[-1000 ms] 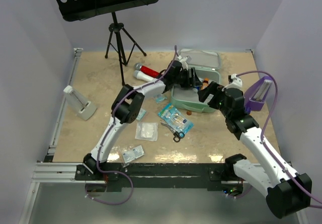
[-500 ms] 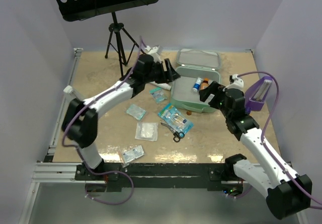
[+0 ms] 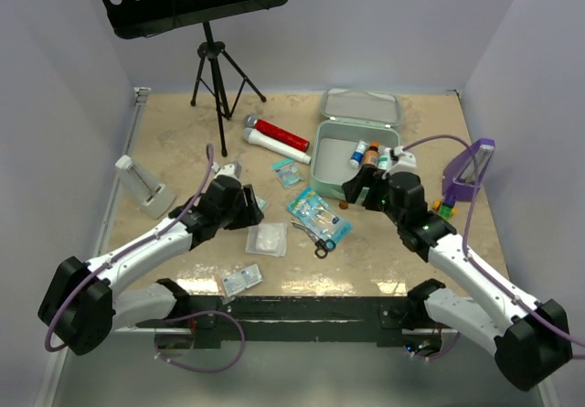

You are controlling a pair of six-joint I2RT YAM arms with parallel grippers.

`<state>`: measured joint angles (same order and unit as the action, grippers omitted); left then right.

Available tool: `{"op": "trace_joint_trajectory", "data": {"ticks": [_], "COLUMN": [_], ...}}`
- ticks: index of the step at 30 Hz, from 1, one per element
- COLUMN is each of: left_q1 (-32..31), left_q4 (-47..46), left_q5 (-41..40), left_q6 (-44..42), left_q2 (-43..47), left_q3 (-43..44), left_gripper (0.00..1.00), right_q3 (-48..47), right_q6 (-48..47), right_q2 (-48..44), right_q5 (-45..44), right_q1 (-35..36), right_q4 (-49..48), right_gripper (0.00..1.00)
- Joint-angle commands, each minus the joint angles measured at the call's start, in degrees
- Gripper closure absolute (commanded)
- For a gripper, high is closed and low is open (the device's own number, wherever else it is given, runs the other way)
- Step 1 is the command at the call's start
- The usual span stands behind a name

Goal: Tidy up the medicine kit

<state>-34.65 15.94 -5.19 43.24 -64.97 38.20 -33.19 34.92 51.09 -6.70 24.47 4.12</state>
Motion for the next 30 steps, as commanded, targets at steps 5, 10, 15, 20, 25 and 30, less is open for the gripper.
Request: {"op": "trace_joint_trajectory", "data": {"ticks": [5, 10, 15, 20, 25, 30], "left_q1": [-6.21, -6.21, -6.21, -6.22, -6.21, -6.21], "left_q4": [3.39, 2.08, 1.98, 0.32, -1.09, -1.71], "left_q5": [-4.56, -4.13, -4.56, -4.66, -3.86, -3.34], "left_q6": [3.60, 1.94, 0.97, 0.61, 0.53, -0.18], "left_q2": [1.08, -1.73, -5.42, -7.36, -7.45, -7.28], "left_q3": [-4.36, -4.44, -4.62, -5.94, -6.38, -6.82], "left_gripper": [0.45, 0.50, 0.51, 0.54, 0.69, 0.85], "right_q3": [-1.00, 0.23, 0.23, -0.21, -0.82, -0.82], "right_q6": [1.73, 2.87, 3.75, 4.02, 4.11, 4.37], "right_q2": [2.44, 1.82, 1.47, 0.76, 0.76, 1.12], "right_q5": [-4.81, -4.73, -4.20, -4.02, -4.29, -4.11], "right_q1": [9.28, 9.37, 9.37, 9.37, 9.37, 9.37], "right_q4": [-2.01, -2.54, -2.19, -1.40, -1.04, -1.04], "right_gripper": [0.12, 0.12, 0.12, 0.12, 0.11, 0.12]}}
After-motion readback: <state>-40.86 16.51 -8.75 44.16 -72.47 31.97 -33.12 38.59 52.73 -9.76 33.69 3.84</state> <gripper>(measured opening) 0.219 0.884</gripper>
